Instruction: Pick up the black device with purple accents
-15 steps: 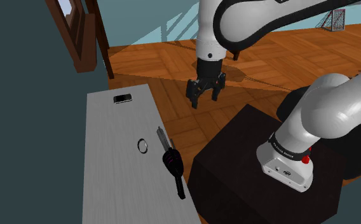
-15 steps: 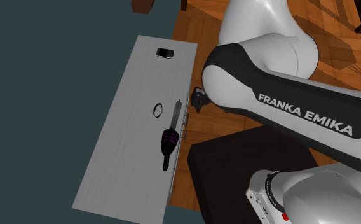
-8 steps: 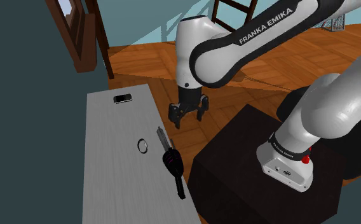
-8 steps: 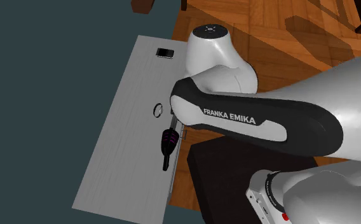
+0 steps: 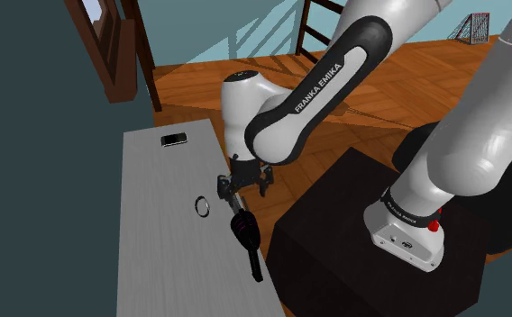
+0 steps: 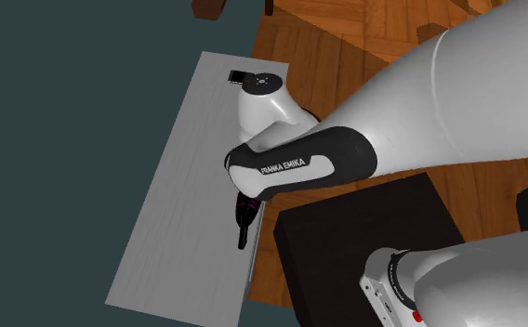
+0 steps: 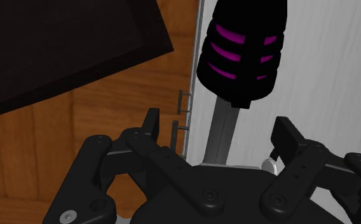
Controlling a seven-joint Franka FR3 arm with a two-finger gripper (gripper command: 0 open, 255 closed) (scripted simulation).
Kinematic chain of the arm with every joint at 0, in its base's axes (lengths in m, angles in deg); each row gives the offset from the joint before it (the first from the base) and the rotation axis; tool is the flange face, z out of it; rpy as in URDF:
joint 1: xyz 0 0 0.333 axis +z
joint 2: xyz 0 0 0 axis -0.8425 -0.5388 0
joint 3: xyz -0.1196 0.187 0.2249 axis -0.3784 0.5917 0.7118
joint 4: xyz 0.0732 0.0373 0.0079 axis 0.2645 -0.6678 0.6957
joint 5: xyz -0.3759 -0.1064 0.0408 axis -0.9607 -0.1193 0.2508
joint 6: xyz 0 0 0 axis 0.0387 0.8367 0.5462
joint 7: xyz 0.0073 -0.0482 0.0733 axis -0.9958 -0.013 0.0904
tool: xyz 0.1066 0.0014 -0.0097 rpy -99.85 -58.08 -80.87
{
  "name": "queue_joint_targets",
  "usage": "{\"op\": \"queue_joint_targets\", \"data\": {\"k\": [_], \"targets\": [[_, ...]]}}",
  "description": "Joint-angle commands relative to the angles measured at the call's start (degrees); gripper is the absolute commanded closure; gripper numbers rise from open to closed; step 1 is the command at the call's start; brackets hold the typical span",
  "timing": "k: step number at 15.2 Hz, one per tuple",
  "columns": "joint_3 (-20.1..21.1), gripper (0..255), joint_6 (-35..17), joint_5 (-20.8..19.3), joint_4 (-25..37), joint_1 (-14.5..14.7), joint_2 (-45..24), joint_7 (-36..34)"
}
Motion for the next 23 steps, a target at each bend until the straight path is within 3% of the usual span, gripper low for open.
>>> {"op": "queue_joint_targets", "data": {"k": [1, 11, 12, 23], "targets": [[-0.86, 0, -3.73, -4.89, 2.35, 1.39, -6.62, -5.62], [-4.94, 0, -10.15, -10.48, 3.93, 4.88, -15.17, -9.50], [-4.99, 255, -10.17, -10.53, 3.98, 4.92, -15.25, -9.53], [-4.02, 255, -8.74, -9.42, 3.69, 4.17, -13.44, -8.96]]}}
